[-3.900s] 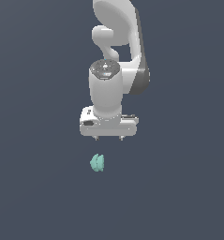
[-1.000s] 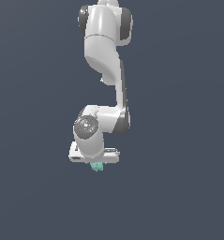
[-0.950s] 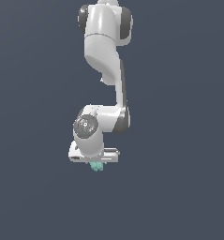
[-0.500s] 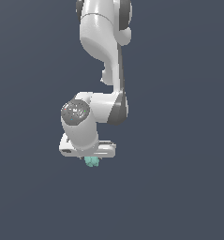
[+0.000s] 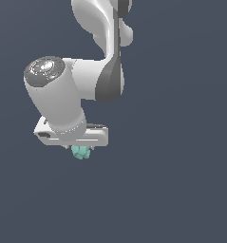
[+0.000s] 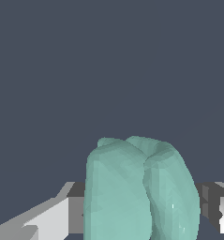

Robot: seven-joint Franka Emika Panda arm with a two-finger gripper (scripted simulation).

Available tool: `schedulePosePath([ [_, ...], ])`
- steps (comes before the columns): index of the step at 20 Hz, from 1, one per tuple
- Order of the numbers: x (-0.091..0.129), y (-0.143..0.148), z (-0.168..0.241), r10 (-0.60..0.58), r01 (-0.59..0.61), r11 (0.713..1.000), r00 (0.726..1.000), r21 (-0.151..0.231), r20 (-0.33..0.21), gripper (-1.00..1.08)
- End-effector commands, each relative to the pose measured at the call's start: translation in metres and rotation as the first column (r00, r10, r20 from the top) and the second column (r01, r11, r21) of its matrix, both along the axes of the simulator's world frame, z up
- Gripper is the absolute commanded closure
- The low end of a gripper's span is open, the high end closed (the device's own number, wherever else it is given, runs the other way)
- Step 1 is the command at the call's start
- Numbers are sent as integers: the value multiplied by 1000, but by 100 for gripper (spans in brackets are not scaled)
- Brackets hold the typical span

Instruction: Pick up the object and move it to a goal position.

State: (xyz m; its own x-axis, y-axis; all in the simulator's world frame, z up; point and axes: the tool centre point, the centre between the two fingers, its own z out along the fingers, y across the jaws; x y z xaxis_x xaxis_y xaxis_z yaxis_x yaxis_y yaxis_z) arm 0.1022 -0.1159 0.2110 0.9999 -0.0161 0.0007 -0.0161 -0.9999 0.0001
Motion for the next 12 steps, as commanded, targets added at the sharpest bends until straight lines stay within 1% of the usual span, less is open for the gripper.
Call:
schedulePosePath([
  [1,-1,-7,27,0,0,1000,1000,0,-1,108],
  [12,1,-36,129,0,0,1000,1000,0,-1,108],
])
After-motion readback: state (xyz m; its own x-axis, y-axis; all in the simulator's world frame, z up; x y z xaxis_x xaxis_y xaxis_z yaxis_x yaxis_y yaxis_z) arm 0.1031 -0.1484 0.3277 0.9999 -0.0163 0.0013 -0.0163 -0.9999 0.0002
